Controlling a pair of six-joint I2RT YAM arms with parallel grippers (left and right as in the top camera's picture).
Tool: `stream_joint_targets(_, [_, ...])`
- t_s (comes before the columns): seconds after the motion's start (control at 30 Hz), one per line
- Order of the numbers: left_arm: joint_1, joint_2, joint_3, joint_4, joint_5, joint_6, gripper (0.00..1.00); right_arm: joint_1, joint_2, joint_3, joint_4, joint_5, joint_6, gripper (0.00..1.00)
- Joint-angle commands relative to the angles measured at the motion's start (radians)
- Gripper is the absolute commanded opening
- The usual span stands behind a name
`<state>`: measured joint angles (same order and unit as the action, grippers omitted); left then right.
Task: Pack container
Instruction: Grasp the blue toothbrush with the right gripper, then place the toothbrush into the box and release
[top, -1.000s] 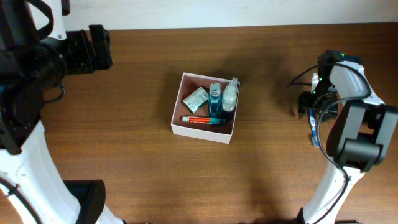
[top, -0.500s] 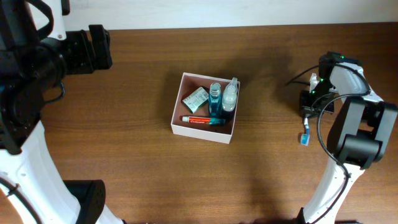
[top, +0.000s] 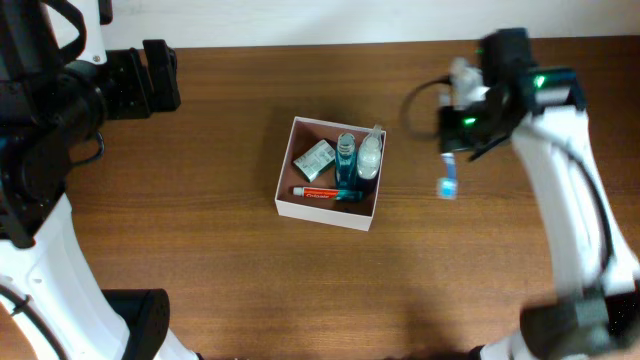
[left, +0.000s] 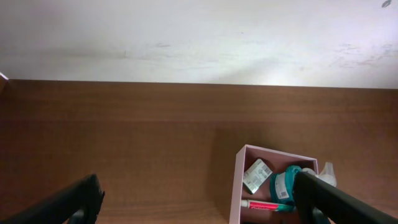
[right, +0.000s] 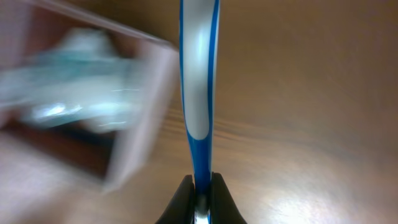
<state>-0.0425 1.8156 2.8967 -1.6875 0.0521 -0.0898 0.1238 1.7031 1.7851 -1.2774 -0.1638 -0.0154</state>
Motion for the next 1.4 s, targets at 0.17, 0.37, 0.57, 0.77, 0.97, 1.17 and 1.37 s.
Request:
stream_joint_targets(0.17, [0.006,-0.003,0.003,0.0,0.003,0.016,0.99,0.525,-0.007,-0.014,0.053,0.193,-0.438,0.04])
stream_joint_targets(0.37, [0.006,-0.003,0.003,0.0,0.003,0.016,0.99,0.555,0.155,-0.014,0.167,0.202,-0.525,0.04])
stream_joint_targets(0.57, [0.006,-0.003,0.003,0.0,0.003,0.016,0.99,0.557,0.303,-0.014,0.204,0.2,-0.565,0.12])
stream_joint_targets(0.77, [0.006,-0.003,0.003,0.0,0.003,0.016,0.99,0.555,0.264,0.062,0.109,0.233,-0.507,0.89])
stream_joint_targets(0.97, [0.006,-0.003,0.003,0.0,0.003,0.016,0.99,0.554,0.101,0.274,-0.067,0.232,-0.364,0.99])
stream_joint_targets(1.17, [0.006,-0.003,0.003,0.0,0.003,0.016,0.99,0.554,-0.054,0.35,-0.111,0.206,-0.293,0.99])
stream_joint_targets(1.37, [0.006,-0.003,0.003,0.0,0.003,0.016,0.99,0.557,-0.128,0.35,-0.182,0.122,-0.225,0.99])
